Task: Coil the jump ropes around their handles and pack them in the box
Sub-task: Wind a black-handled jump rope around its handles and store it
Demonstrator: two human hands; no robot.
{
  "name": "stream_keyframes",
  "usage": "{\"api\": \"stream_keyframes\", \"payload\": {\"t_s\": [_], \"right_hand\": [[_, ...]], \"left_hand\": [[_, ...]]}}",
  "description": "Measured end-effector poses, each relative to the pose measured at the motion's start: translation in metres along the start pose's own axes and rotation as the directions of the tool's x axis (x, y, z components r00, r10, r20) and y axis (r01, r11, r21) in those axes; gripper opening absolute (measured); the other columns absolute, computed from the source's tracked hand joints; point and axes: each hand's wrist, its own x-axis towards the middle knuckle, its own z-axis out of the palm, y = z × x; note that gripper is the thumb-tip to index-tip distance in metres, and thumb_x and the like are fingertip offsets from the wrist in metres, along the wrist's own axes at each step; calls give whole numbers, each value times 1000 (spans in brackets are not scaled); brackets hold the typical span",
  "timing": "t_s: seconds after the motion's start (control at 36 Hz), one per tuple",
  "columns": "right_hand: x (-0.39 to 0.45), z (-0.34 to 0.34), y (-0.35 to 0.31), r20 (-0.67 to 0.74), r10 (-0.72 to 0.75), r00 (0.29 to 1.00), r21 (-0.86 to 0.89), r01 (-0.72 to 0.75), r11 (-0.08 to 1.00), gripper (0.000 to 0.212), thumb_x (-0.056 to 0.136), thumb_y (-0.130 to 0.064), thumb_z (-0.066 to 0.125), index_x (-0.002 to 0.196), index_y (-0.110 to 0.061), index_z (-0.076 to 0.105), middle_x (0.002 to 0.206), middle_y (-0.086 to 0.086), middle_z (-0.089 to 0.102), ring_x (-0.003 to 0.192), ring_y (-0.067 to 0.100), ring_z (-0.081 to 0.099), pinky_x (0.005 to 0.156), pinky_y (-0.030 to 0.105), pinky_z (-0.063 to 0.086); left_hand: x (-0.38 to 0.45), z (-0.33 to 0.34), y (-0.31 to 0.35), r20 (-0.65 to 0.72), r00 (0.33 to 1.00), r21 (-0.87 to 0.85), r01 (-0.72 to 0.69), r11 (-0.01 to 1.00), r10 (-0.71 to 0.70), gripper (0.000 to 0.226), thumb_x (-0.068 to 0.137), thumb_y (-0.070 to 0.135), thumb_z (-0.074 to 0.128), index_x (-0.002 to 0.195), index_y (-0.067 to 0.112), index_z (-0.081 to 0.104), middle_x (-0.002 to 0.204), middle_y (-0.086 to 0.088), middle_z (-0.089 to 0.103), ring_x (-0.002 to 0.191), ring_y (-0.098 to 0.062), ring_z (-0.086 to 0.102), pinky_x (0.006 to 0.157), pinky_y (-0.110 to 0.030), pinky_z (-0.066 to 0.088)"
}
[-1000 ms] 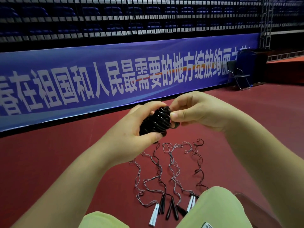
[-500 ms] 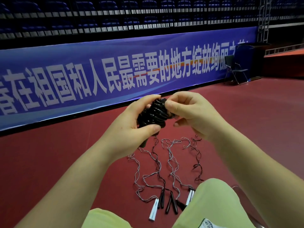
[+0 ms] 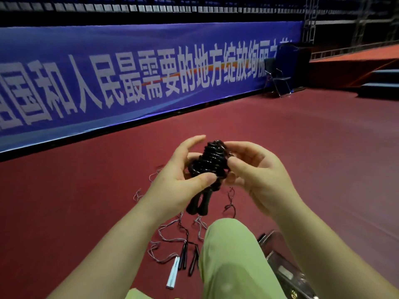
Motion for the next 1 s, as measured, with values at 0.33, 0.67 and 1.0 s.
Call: {"api": "stream_keyframes", "payload": {"t_s": [0.33,0.67,1.0], "right_hand": [[32,-125,31,-217,227,950,123,-204,971,4,69,-12,73,73,-13,72,73,5,67,66,17,62,59,25,53],[38,-233,118,-209,704,678,260,-656,709,47,68,-60,65,83,-16,73,93,9,65,90,27,53,86,39,41],[56,-300,220,-402,824,400,714,-427,555,21,69,-21,69,65,-1,66,80,14,61,92,33,61,110,46,37]], "left_hand": [[92,88,-63,273,960,-26,72,997,-63,54,71,22,69,107,60,56,113,9,58,99,-6,65,88,-33,55],[146,161,-173,457,816,-140,459,877,-354,68,68,11,71,118,39,34,105,-6,67,84,-17,71,76,-31,57],[178,218,-296,599,567,-56,735,676,-566,30,83,12,71,112,22,65,96,2,73,91,-16,69,78,-30,53]]}}
